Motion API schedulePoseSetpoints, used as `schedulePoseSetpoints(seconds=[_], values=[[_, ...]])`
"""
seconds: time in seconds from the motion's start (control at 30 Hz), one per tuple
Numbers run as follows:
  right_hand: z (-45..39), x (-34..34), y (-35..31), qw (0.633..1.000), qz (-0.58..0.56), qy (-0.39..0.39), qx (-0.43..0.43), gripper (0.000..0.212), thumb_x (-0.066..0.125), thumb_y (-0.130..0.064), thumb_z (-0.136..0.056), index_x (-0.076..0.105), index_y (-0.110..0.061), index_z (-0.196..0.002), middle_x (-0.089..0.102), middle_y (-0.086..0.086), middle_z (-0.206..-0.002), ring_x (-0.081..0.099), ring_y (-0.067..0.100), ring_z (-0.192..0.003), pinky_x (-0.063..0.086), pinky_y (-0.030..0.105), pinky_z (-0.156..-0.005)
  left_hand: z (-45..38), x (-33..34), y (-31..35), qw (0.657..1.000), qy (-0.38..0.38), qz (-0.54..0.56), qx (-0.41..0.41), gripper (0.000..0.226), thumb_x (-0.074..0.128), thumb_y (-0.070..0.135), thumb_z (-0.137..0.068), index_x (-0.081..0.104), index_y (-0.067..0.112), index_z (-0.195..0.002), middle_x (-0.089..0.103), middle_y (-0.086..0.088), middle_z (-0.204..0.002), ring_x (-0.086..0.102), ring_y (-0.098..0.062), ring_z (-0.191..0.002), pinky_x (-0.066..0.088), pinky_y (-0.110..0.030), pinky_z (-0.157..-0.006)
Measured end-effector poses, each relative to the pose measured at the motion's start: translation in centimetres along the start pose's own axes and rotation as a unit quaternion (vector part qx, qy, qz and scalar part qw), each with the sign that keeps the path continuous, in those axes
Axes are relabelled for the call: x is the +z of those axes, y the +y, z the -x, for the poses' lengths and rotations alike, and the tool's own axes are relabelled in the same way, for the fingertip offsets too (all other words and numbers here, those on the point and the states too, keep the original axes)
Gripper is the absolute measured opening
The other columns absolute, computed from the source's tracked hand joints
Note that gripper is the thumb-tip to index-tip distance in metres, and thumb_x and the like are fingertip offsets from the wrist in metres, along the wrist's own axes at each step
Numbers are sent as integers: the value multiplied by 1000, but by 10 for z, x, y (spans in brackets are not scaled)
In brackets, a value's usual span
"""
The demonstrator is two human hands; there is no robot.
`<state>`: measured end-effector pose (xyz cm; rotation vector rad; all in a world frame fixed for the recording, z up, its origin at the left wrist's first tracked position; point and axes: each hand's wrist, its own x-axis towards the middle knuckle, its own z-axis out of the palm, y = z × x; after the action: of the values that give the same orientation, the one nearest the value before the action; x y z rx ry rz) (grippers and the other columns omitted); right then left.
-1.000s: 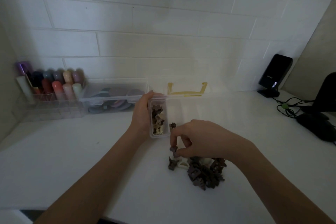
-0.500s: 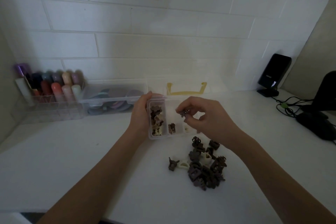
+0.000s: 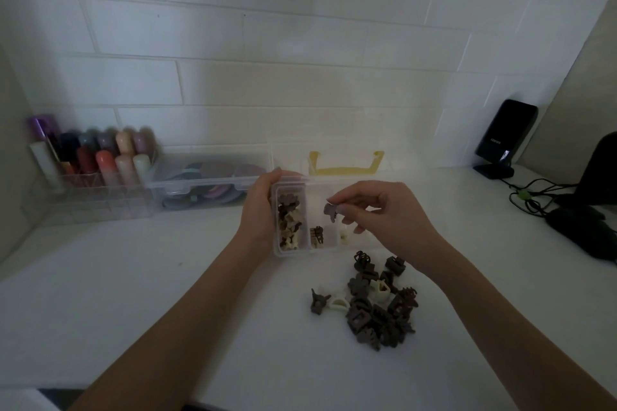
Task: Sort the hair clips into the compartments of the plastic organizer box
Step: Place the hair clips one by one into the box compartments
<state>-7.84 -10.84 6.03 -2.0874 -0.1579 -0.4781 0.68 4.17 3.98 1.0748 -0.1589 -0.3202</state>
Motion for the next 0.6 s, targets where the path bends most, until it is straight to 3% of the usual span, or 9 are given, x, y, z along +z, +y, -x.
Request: schedulePoseSetpoints(seconds=[0.07, 0.17, 0.23, 0.3, 0.4, 0.53, 0.6], values=[[2, 4, -1, 999, 20, 23, -12, 3, 72, -14, -81, 72, -16, -83, 72, -5, -74, 65, 8, -70, 52, 22, -58, -1, -1, -1, 1000, 6, -3, 2, 35, 39, 33, -92, 61, 12, -76, 62, -7, -70, 58, -21, -65, 45, -29, -64], [4, 13, -1, 984, 138, 75, -80, 5, 74, -19, -79, 69, -19, -78, 63, -13, -71, 53, 4, -69, 40, 12, -61, -2, -1, -2, 1000, 5, -8, 16, 34, 39, 31, -91, 61, 11, -75, 60, -11, -74, 57, -23, -65, 44, -30, -65], [5, 18, 1, 949, 264, 85, -147, 5, 74, -21, -78, 69, -19, -78, 57, -12, -73, 45, 4, -73, 34, 14, -65, -2, -2, -2, 1000, -6, -5, 21, 33, 40, 31, -90, 60, 11, -75, 56, -13, -76, 55, -23, -63, 43, -30, -63], [7, 25, 7, 899, 385, 89, -189, 7, 74, -22, -77, 71, -17, -75, 57, -5, -77, 49, 15, -74, 34, 25, -66, 0, -1, -2, 1000, -13, 4, 10, 28, 43, 32, -86, 59, 11, -74, 54, -12, -75, 52, -22, -63, 41, -29, -61], [9, 31, 11, 857, 477, 66, -181, 14, 65, -26, -77, 72, -17, -69, 55, -1, -78, 50, 21, -73, 31, 29, -63, 0, 0, -2, 1000, -12, 10, 7, 25, 50, 34, -77, 59, 11, -74, 54, -12, -76, 52, -22, -64, 41, -29, -61], [6, 21, 2, 901, 409, 41, -136, 13, 63, -19, -82, 72, -20, -90, 50, -5, -77, 50, 16, -74, 34, 29, -66, -1, -2, -2, 1000, -10, -5, 12, 25, 48, 34, -80, 59, 11, -76, 55, -13, -79, 52, -24, -67, 41, -30, -63], [6, 13, -11, 921, 378, 9, -94, 18, 54, -16, -86, 70, -23, -91, 44, -15, -62, 45, 8, -60, 35, 27, -65, -3, -3, -3, 1000, -4, -13, 16, 30, 43, 34, -87, 62, 13, -75, 60, -11, -77, 56, -24, -67, 44, -31, -64]])
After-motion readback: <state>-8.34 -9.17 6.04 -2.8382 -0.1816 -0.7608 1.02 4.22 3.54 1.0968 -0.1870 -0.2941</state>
